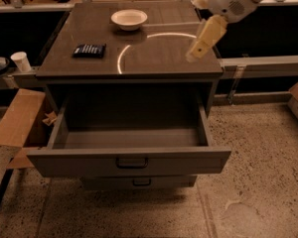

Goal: Place rxbar blueberry into top drawer

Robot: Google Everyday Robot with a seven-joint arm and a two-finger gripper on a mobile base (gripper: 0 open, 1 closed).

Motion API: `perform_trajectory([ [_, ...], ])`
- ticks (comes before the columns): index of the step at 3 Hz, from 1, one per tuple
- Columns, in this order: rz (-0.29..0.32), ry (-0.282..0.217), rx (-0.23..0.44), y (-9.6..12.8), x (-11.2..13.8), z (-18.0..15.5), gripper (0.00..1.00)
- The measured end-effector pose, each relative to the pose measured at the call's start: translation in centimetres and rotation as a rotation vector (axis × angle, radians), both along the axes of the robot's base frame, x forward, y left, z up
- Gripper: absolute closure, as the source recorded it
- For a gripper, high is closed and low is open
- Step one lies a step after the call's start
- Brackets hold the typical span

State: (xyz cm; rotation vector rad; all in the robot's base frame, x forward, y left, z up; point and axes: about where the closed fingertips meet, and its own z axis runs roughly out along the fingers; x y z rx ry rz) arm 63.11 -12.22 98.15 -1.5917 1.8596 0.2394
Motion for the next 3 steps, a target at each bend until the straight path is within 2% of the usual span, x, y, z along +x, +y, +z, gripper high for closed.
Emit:
perform_trajectory([
  [1,0.012,0.012,0.036,0.8,0.5,-0.4,0.00],
  [2,0.012,0.012,0.037,0.8,0.5,-0.4,0.00],
  [3,0.014,0.009,0.109,2.6,3.3,-2.4,0.00],
])
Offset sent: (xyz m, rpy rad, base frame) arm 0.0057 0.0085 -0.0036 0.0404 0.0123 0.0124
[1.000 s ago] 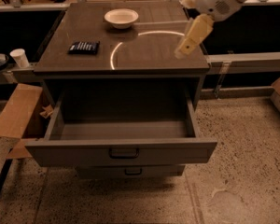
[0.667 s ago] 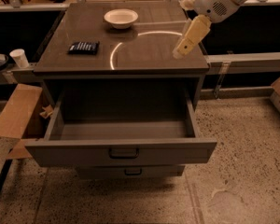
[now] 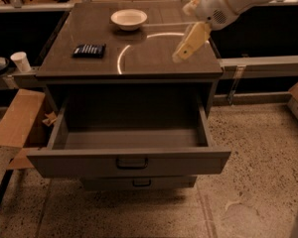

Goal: Place rxbar blueberry into top drawer

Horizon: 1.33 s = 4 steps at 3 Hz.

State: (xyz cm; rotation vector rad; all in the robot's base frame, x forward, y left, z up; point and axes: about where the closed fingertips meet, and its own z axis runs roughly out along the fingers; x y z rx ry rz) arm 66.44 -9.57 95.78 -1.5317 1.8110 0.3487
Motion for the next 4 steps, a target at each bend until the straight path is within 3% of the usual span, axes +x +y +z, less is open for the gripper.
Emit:
perform_trajectory([
  [2,-0.019,-0.030,0.217,6.4,8.7,-2.5,0.00],
  [3,-0.024,0.003,0.300,10.5,12.0,-4.7,0.00],
  [4,-0.024,0.006,0.300,10.6,12.0,-5.0,0.00],
])
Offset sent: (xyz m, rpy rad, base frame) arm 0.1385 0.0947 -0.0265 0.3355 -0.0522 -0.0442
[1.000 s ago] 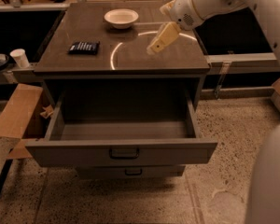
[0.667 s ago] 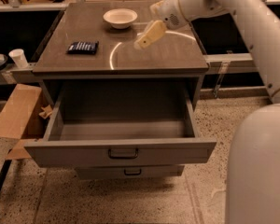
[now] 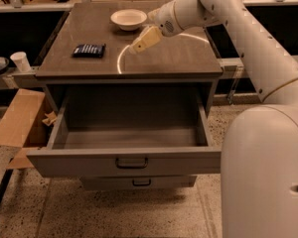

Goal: Place rxbar blueberry into top drawer

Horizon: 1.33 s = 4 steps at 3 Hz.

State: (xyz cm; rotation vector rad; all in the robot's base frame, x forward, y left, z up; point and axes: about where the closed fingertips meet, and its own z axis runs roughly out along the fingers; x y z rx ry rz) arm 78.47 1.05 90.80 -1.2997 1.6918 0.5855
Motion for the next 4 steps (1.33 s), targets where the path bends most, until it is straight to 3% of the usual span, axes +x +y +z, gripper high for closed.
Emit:
perform_trajectory([
  [4,0.056,-0.013,0.100,10.0,4.7,-6.5,0.00],
])
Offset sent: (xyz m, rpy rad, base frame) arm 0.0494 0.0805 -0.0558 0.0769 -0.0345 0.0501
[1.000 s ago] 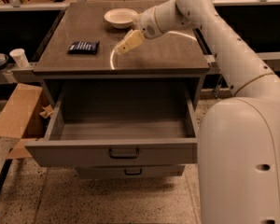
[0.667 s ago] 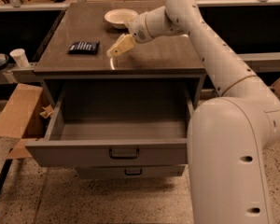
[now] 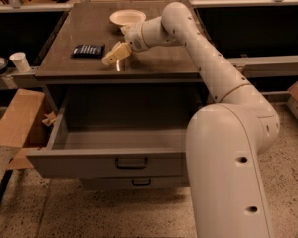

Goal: Place rxbar blueberry into top drawer

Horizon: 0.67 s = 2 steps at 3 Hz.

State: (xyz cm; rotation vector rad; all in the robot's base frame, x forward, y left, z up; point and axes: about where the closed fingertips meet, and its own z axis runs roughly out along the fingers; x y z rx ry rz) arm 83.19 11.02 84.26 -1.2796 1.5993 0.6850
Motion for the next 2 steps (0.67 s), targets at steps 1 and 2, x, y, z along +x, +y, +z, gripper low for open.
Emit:
perform_trajectory([
  [1,0.016,0.009,0.017,1.6,0.4,-1.2,0.00],
  [2,0.032,0.017,0.032,2.9,0.7,-1.5,0.00],
])
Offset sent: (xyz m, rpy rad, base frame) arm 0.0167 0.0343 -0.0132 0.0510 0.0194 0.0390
